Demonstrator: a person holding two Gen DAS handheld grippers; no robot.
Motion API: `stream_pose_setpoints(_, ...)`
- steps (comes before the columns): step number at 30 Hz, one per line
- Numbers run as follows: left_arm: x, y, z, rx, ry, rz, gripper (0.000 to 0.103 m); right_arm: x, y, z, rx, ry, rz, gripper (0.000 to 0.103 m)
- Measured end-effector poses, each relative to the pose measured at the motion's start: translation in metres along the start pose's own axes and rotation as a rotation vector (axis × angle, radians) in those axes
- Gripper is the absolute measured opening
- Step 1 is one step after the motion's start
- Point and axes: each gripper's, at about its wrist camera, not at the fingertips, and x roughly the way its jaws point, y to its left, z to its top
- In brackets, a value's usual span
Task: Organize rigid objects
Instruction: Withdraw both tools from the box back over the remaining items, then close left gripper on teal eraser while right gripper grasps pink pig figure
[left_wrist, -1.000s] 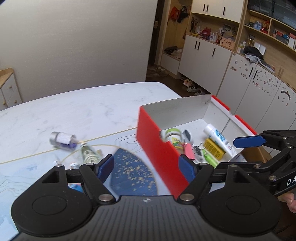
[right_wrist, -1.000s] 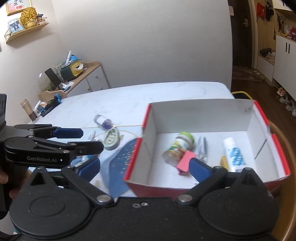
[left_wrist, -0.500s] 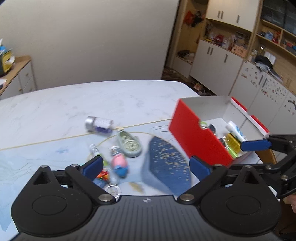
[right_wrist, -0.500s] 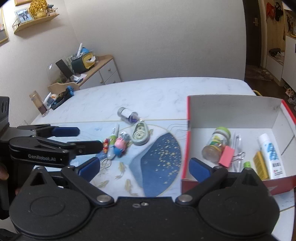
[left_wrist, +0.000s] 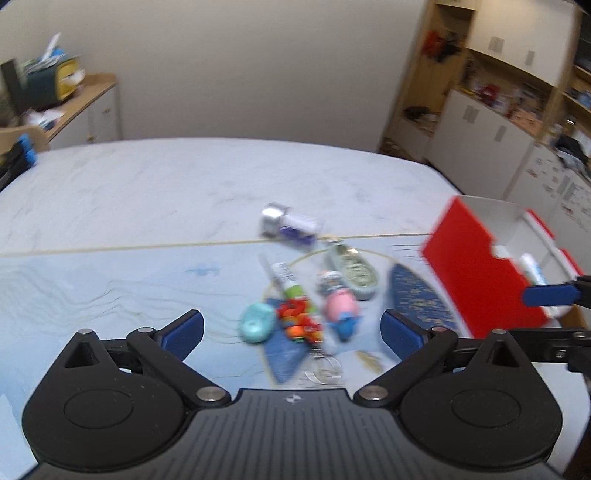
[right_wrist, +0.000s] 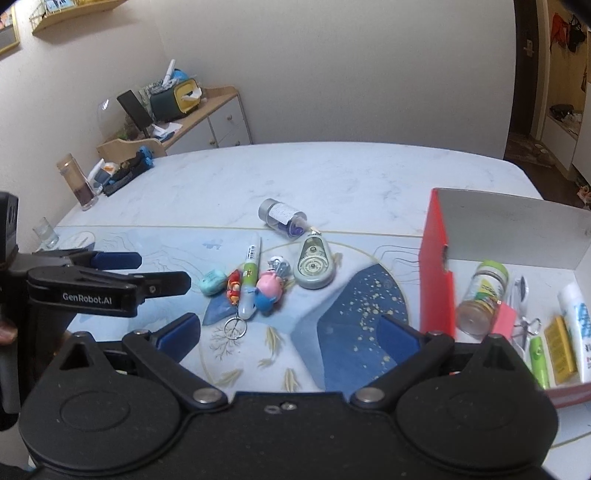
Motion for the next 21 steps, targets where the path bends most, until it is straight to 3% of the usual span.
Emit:
stream_pose_setpoints(12, 0.059, 0.041, -0.02, -0.047, 0.092, 0.064, 0.103, 0.062, 0.017, 0.018, -0.015, 0.103, -0.001, 0.095)
stream_pose_setpoints(21, 0.075, 0.043, -0.023, 0.0, 0.063, 0.078, 0.103, 0.102, 0.018, 0.028, -0.006, 0.157, -0.003, 0.081)
